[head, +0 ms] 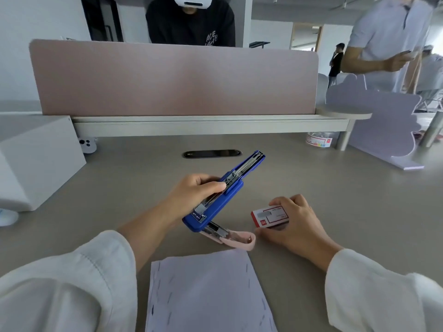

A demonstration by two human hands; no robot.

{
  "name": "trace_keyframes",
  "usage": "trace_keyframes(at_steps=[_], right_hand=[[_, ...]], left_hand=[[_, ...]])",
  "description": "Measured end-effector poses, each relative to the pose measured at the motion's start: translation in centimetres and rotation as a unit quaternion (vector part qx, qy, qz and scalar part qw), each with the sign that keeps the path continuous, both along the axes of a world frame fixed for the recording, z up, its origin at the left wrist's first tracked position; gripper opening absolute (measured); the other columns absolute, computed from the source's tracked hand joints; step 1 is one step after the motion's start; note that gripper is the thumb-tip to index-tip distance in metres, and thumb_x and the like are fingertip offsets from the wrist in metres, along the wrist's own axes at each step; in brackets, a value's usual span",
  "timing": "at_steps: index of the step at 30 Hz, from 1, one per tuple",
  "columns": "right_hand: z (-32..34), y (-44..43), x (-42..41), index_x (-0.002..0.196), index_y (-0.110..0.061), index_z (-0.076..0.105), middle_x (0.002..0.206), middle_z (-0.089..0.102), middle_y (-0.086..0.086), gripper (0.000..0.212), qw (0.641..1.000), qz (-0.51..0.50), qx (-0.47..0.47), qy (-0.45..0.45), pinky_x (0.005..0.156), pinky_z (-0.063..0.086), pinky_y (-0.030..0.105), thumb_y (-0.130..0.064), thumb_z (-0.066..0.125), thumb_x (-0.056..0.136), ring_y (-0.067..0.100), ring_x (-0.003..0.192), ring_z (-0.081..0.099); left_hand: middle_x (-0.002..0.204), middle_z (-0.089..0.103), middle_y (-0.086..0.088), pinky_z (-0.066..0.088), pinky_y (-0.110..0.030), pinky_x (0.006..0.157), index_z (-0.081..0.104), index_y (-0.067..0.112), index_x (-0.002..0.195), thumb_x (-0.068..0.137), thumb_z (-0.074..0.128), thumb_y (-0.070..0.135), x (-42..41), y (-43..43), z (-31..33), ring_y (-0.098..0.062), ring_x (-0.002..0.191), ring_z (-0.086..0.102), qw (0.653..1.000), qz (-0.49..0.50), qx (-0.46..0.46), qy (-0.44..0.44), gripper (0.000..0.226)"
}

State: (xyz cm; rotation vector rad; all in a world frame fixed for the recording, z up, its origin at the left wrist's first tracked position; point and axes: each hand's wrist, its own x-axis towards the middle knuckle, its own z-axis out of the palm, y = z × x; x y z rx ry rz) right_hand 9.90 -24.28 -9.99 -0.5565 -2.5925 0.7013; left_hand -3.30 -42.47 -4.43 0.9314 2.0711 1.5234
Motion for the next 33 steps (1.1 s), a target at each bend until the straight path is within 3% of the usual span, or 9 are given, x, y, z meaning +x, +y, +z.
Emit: trace_keyframes(at_steps=[4, 7, 13, 16, 19, 23, 26, 29, 33], right_hand=[[0.4, 0.6, -0.7, 0.116, -0.035, 0.051, 0.102, 0.041, -0.006, 0.068, 0.999, 0.024, 0.013, -0.031, 0.080, 0.039, 0.020, -0.062, 0.072, 0.058, 0.010, 0.098, 0.042], [0.3, 0.6, -0.8, 0.118, -0.035, 0.050, 0.104, 0.042, -0.006, 0.069, 0.999, 0.027, 0.012, -0.040, 0.082, 0.041, 0.020, -0.064, 0.070, 0.058, 0.009, 0.099, 0.040], [0.3, 0.6, -0.9, 0.120, -0.040, 0.046, 0.104, 0.038, -0.010, 0.072, 0.997, 0.037, 0.013, -0.071, 0.084, 0.043, 0.018, -0.071, 0.064, 0.058, 0.006, 0.100, 0.039], [0.6, 0.7, -1.2, 0.120, -0.039, 0.046, 0.103, 0.037, -0.011, 0.071, 0.996, 0.047, 0.016, -0.076, 0.079, 0.037, 0.015, -0.071, 0.063, 0.059, 0.005, 0.099, 0.038], [0.8, 0.7, -1.8, 0.120, -0.039, 0.046, 0.103, 0.038, -0.011, 0.074, 0.994, 0.057, 0.024, -0.085, 0.085, 0.041, 0.018, -0.073, 0.062, 0.057, 0.005, 0.100, 0.040], [1.4, 0.6, -2.7, 0.117, -0.039, 0.047, 0.102, 0.039, -0.011, 0.095, 0.991, 0.081, 0.031, -0.105, 0.088, 0.042, 0.019, -0.089, 0.043, 0.037, 0.006, 0.098, 0.041], [1.6, 0.7, -3.2, 0.117, -0.039, 0.047, 0.101, 0.039, -0.013, 0.105, 0.990, 0.088, 0.028, -0.109, 0.087, 0.041, 0.017, -0.090, 0.031, 0.026, 0.005, 0.098, 0.043], [1.4, 0.9, -3.5, 0.111, -0.038, 0.052, 0.100, 0.043, -0.013, 0.093, 0.990, 0.096, 0.003, -0.103, 0.084, 0.044, 0.018, -0.086, 0.048, 0.032, 0.006, 0.097, 0.046], [1.0, 1.1, -3.6, 0.105, -0.038, 0.058, 0.098, 0.047, -0.013, 0.059, 0.991, 0.097, -0.027, -0.082, 0.076, 0.046, 0.016, -0.061, 0.074, 0.054, 0.005, 0.091, 0.050]], left_hand=[[0.092, 0.068, 0.010, 0.048, -0.018, 0.076, 0.063, 0.025, 0.111, 0.087, 0.057, 0.025, -1.9, 1.8, 0.3, -0.004, 0.083, 0.064, 0.998, -0.005, -0.059, 0.026, 0.025], [0.102, 0.066, 0.006, 0.045, -0.021, 0.078, 0.055, 0.022, 0.124, 0.089, 0.054, 0.026, -3.5, 2.9, 0.3, -0.008, 0.089, 0.062, 0.992, -0.022, -0.118, 0.039, 0.035], [0.095, 0.063, 0.008, 0.043, -0.012, 0.070, 0.055, 0.015, 0.125, 0.090, 0.052, 0.024, -4.6, 4.7, -0.8, -0.002, 0.079, 0.057, 0.979, -0.077, -0.185, 0.037, 0.036], [0.105, 0.068, -0.002, 0.046, -0.031, 0.085, 0.060, 0.026, 0.117, 0.085, 0.057, 0.033, -4.7, 5.1, -1.6, -0.016, 0.091, 0.060, 0.978, -0.071, -0.194, 0.025, 0.032], [0.115, 0.067, -0.002, 0.045, -0.038, 0.096, 0.059, 0.026, 0.118, 0.086, 0.056, 0.036, -4.7, 4.9, -1.6, -0.025, 0.107, 0.061, 0.976, -0.065, -0.207, 0.018, 0.034], [0.114, 0.060, 0.007, 0.041, -0.030, 0.092, 0.057, 0.021, 0.122, 0.088, 0.051, 0.042, -4.9, 5.0, -1.8, -0.014, 0.104, 0.056, 0.973, -0.066, -0.219, 0.024, 0.040], [0.113, 0.059, 0.004, 0.037, -0.027, 0.090, 0.055, 0.020, 0.125, 0.088, 0.047, 0.045, -5.1, 5.1, -2.1, -0.012, 0.100, 0.051, 0.972, -0.053, -0.226, 0.030, 0.046], [0.130, 0.056, 0.005, 0.040, -0.027, 0.091, 0.055, 0.021, 0.125, 0.091, 0.046, 0.038, -5.0, 5.0, -2.3, -0.014, 0.107, 0.054, 0.977, -0.039, -0.209, 0.031, 0.039], [0.130, 0.057, 0.006, 0.038, -0.012, 0.076, 0.056, 0.021, 0.124, 0.094, 0.043, 0.028, -4.9, 4.5, -2.1, -0.003, 0.098, 0.052, 0.980, -0.053, -0.188, 0.032, 0.033]])
